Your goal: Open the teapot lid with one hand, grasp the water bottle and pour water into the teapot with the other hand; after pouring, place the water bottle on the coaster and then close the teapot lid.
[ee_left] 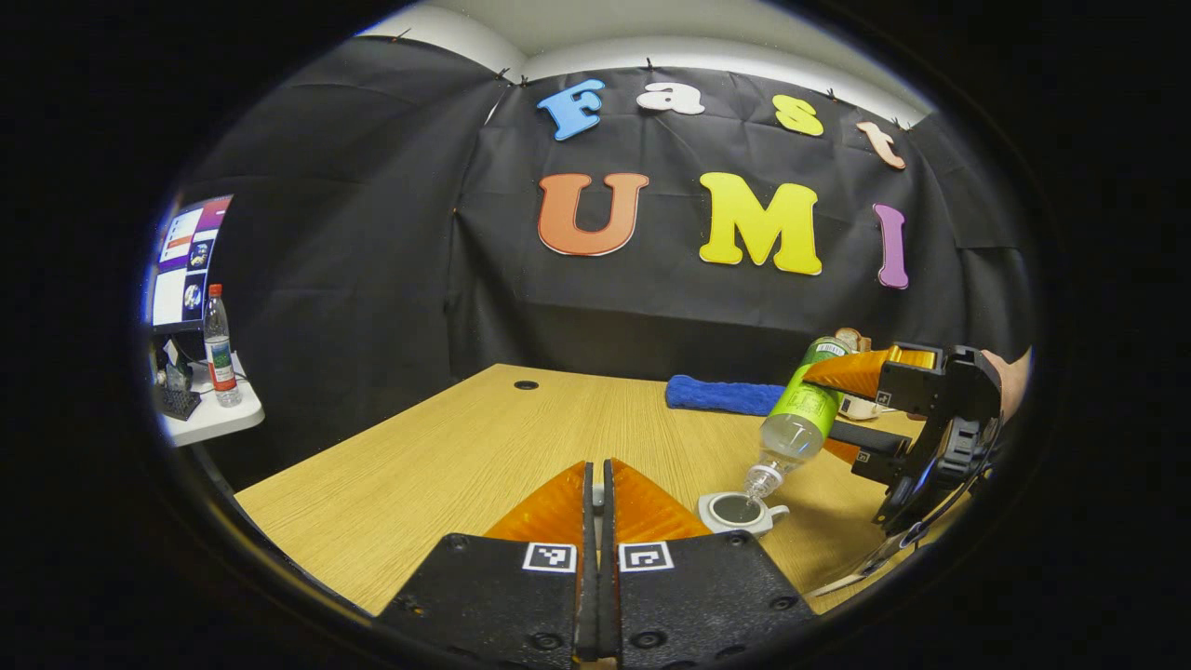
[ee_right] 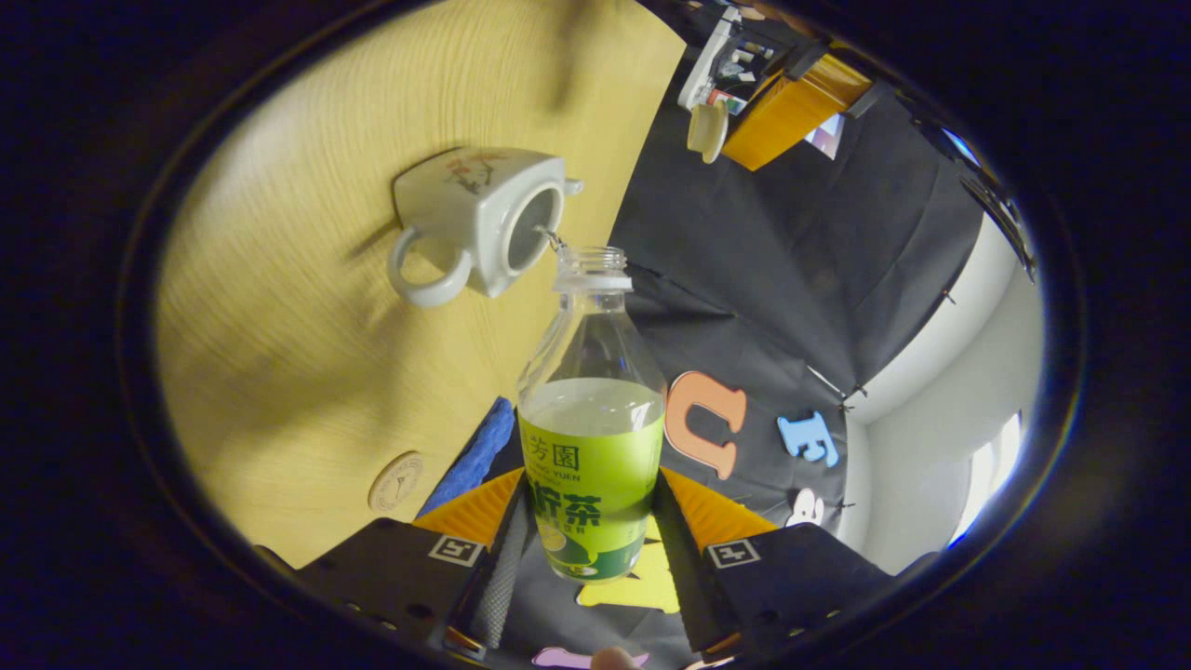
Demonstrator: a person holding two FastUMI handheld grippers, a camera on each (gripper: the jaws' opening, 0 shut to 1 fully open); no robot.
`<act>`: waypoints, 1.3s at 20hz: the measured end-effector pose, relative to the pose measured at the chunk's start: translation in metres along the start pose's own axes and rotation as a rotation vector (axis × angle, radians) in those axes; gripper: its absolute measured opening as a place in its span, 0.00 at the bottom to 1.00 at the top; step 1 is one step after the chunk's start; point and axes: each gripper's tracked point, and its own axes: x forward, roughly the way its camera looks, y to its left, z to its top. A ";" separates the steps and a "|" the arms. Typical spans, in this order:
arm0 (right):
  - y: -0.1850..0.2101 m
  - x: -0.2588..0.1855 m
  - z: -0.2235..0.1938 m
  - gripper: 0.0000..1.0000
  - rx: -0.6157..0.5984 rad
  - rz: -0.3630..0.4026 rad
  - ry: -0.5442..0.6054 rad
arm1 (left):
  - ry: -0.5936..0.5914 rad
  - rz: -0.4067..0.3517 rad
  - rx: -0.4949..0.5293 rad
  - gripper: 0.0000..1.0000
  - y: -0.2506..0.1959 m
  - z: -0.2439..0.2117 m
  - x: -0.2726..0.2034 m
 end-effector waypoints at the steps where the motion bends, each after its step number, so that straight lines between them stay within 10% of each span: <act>1: -0.001 0.000 0.000 0.73 -0.009 -0.001 0.001 | -0.001 0.000 -0.002 0.03 0.000 0.001 0.000; 26: -0.014 -0.005 -0.002 0.72 -0.152 -0.043 -0.022 | 0.000 -0.009 -0.003 0.03 0.000 0.000 -0.001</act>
